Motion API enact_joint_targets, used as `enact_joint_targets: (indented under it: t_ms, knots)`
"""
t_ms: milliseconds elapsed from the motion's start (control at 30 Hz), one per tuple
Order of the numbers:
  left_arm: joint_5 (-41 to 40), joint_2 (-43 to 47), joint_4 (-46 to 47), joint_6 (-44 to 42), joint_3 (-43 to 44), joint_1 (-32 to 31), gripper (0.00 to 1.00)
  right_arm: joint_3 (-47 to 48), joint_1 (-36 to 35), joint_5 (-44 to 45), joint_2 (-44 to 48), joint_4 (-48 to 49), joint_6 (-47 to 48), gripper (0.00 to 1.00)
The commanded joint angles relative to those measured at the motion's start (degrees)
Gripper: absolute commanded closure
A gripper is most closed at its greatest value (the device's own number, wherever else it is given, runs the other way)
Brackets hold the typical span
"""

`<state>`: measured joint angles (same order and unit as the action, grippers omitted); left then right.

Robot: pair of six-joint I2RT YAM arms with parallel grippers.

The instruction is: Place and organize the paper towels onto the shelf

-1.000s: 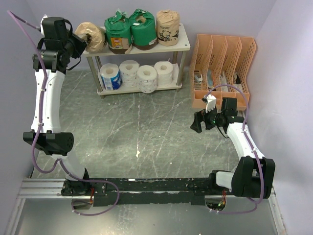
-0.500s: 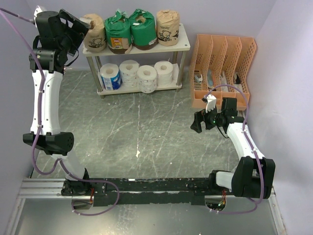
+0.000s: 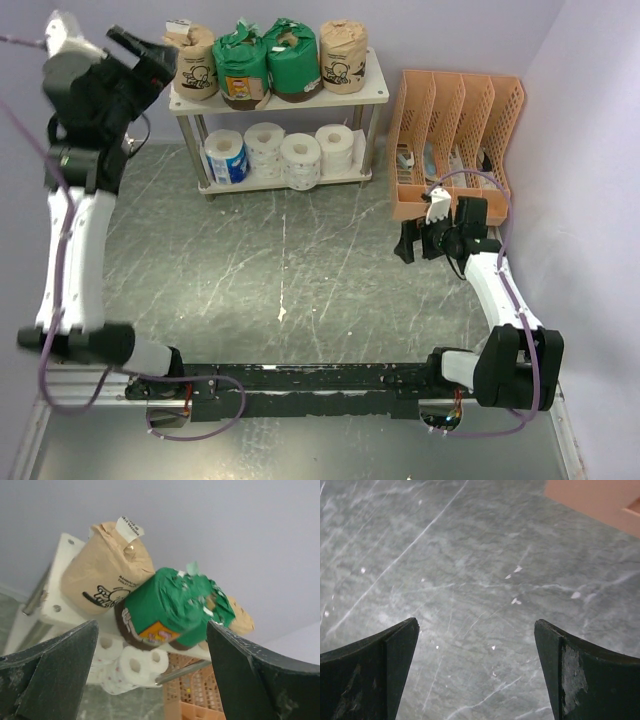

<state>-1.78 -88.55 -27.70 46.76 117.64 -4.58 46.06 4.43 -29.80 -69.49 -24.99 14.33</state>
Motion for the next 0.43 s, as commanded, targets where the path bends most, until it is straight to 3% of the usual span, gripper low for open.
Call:
enact_joint_targets:
  t_ms: [0, 200, 300, 400]
  knots:
    - [-5.3, 20.1, 14.4, -13.3, -14.5, 0.2, 0.00, 1.3, -0.3, 8.8, 0.9, 5.5, -9.3, 0.00]
    - [-11.5, 31.9, 12.4, -23.6, -24.6, 0.2, 0.01, 1.9, -0.5, 15.2, 1.0, 7.3, -16.6, 0.00]
    - [-14.7, 35.9, 11.9, -25.9, -28.9, 0.0, 0.01, 0.7, -0.6, 17.1, 4.1, 9.8, -14.9, 0.00]
    - [-16.9, 40.1, 13.8, -29.8, -36.3, 0.0, 0.01, -2.2, -2.9, 28.0, 9.0, 14.9, -16.9, 0.00]
